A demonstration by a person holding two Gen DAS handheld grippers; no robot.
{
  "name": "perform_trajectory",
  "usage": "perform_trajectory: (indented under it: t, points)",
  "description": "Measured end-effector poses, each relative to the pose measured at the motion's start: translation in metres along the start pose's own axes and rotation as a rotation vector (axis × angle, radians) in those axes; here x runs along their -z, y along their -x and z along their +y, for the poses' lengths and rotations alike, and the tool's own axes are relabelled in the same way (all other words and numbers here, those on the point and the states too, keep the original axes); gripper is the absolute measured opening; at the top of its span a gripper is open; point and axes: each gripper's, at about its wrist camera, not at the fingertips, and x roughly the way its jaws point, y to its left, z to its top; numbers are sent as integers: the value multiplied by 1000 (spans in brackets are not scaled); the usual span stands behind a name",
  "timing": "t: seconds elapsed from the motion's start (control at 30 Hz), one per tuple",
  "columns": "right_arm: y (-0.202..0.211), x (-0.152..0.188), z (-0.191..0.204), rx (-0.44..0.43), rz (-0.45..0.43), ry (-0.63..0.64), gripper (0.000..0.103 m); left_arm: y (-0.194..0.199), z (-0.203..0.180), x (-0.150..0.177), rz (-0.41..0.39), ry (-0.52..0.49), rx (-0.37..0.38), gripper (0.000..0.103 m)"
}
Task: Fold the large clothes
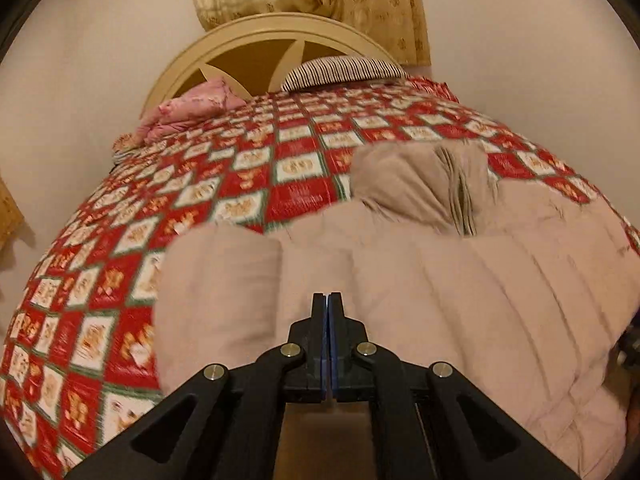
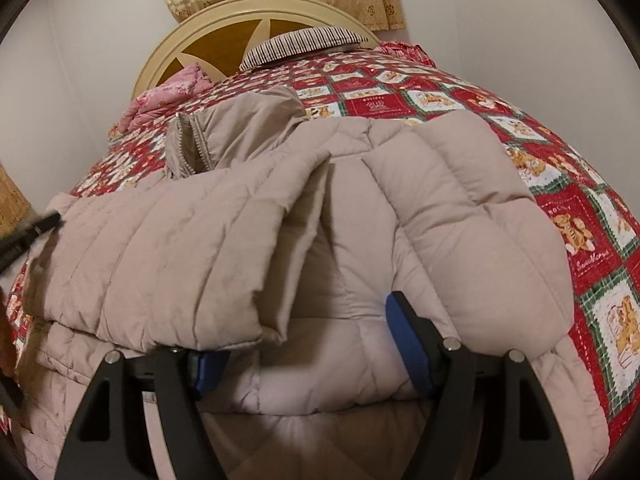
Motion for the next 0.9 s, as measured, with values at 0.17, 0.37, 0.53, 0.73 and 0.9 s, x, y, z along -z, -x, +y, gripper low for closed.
perform_trajectory:
  t: [0.17, 0.37, 0.53, 0.73, 0.9]
  points:
    - [23, 1, -20, -124, -79, -128, 87, 0, -14, 14, -6, -50, 4, 1]
    - [48, -6, -27, -290, -106, -253, 93, 0, -3, 20, 7, 7, 47, 1]
    - [28, -26, -14, -251, -12, -271, 76, 4, 2, 23, 8, 34, 64, 1]
    - [7, -24, 6, -166, 106, -145, 11, 15, 10, 23, -5, 58, 84, 1]
    - [37, -14, 14, -179, 80, -101, 8, 26, 13, 22, -16, 53, 94, 1]
